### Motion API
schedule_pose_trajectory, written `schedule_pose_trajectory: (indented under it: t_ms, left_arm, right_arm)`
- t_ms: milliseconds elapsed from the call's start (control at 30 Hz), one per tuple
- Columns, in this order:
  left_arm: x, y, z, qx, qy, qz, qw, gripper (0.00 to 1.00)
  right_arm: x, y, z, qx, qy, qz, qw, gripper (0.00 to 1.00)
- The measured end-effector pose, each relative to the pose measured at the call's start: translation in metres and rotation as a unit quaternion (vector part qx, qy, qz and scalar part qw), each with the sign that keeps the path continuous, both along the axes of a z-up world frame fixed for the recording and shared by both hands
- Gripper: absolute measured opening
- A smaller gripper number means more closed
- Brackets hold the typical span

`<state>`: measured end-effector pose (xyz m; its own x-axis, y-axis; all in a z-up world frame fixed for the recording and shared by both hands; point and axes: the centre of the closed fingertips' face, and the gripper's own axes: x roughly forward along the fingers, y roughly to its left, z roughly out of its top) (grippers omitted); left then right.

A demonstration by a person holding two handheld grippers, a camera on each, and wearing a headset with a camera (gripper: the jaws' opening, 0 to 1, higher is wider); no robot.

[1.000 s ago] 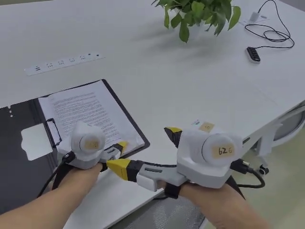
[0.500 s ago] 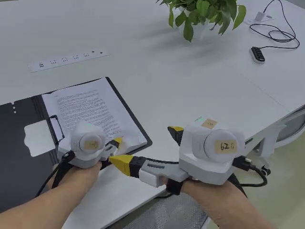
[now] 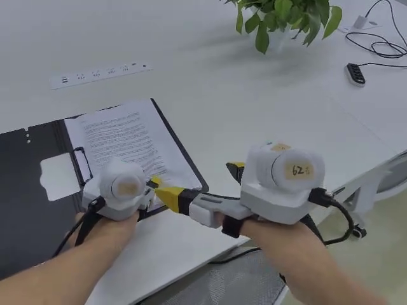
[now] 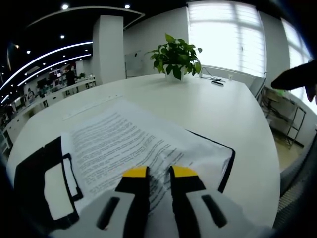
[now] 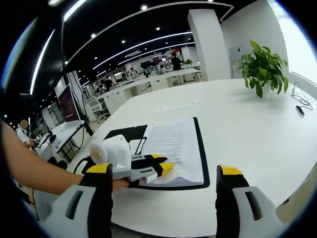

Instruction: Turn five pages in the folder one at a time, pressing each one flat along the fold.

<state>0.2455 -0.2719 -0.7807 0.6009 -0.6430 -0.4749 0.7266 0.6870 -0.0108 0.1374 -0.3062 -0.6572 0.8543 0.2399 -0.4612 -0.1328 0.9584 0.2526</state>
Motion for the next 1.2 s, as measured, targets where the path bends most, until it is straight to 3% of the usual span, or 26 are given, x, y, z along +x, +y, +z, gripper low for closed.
schedule_pose_trajectory:
  t_ms: [267, 400, 433, 633, 967, 1200]
  left_arm:
    - [-0.001, -0.002, 0.0, 0.002, 0.002, -0.005, 1.0, 0.13]
    - [-0.001, -0.002, 0.0, 0.0, 0.002, -0.004, 1.0, 0.12]
    - [-0.001, -0.002, 0.0, -0.001, 0.002, -0.004, 1.0, 0.12]
    - [-0.001, -0.002, 0.0, -0.002, 0.001, -0.004, 1.0, 0.12]
    - [-0.001, -0.002, 0.001, -0.007, 0.0, -0.002, 1.0, 0.12]
    - [-0.002, -0.002, 0.001, -0.009, 0.001, 0.0, 1.0, 0.12]
  right_arm:
    - [0.023, -0.006, -0.023, 0.031, 0.034, -0.023, 0.9987, 0.74]
    - [0.03, -0.008, -0.038, 0.063, 0.053, -0.043, 0.9957, 0.69]
    - [0.03, -0.006, -0.044, 0.081, 0.07, -0.05, 0.993, 0.68]
    - [0.034, -0.007, -0.073, 0.103, 0.101, -0.064, 0.9875, 0.62]
    - [0.044, -0.012, -0.093, 0.138, 0.114, -0.089, 0.9798, 0.55]
    - [0.045, -0.014, -0.104, 0.15, 0.124, -0.102, 0.9755, 0.43]
